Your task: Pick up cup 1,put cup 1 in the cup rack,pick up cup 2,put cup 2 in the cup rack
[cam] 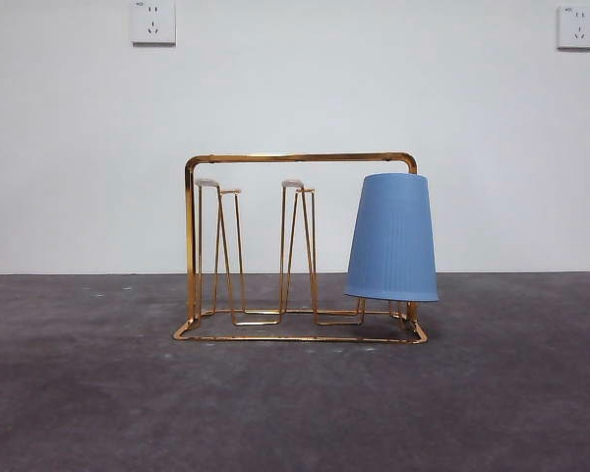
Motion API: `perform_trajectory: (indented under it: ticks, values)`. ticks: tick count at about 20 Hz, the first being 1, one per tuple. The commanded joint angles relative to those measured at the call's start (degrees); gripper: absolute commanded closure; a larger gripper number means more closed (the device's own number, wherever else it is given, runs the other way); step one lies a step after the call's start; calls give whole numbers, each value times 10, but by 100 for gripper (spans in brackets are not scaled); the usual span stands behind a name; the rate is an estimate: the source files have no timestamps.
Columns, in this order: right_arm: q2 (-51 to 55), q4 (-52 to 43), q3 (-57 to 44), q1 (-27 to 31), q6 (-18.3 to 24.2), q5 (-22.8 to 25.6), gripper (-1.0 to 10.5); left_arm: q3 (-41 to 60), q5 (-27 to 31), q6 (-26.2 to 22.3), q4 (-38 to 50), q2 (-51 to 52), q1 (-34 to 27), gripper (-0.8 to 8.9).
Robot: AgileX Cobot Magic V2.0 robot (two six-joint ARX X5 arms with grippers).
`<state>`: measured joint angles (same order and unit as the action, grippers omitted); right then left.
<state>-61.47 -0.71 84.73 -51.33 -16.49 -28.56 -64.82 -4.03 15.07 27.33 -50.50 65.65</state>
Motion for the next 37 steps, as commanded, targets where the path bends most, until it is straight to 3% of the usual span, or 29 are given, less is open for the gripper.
perform_trajectory:
  ticks: [1,9,15,19,27,31,37]
  values:
    - [-2,-14,0,-1,0,-7,958,1,-11,9,17,-10,0,342]
    - [-2,-5,0,-1,0,-6,958,1,-11,14,28,-19,0,360]
    - [-2,-6,0,-1,0,-6,958,1,-11,14,42,-18,0,692]
    - [-2,-6,0,-1,0,-6,958,1,-11,14,40,-18,0,792]
    - [-2,23,0,-1,0,-6,931,1,-9,11,40,-17,0,822]
    - [-1,26,0,-1,0,-6,730,1,-9,7,35,-7,-5,822]
    - [18,56,0,0,6,3,707,1,46,-30,-42,35,-21,822]
